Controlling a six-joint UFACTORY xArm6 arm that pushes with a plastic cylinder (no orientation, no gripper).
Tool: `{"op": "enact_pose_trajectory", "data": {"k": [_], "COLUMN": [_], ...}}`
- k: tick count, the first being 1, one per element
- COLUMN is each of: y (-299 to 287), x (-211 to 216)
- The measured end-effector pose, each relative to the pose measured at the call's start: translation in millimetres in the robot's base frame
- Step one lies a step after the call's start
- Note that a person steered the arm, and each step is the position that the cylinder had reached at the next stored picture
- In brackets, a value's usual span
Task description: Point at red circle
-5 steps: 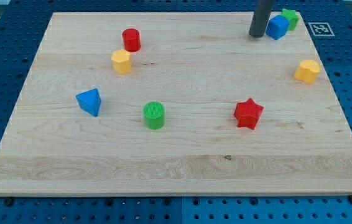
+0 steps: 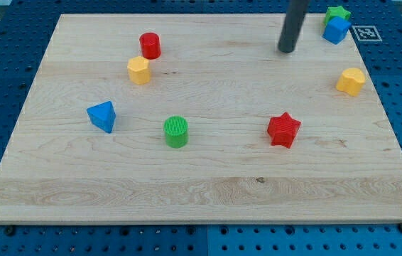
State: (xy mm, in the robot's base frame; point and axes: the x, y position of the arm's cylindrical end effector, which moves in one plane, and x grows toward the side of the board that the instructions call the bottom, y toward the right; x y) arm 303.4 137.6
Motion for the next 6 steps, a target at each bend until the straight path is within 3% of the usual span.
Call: {"op": "enact_pose_trajectory", "data": {"k": [3,4,6], "y": [-22.1,-92.2,-311.6], "x": [-5.8,-39.2,-51.2]}}
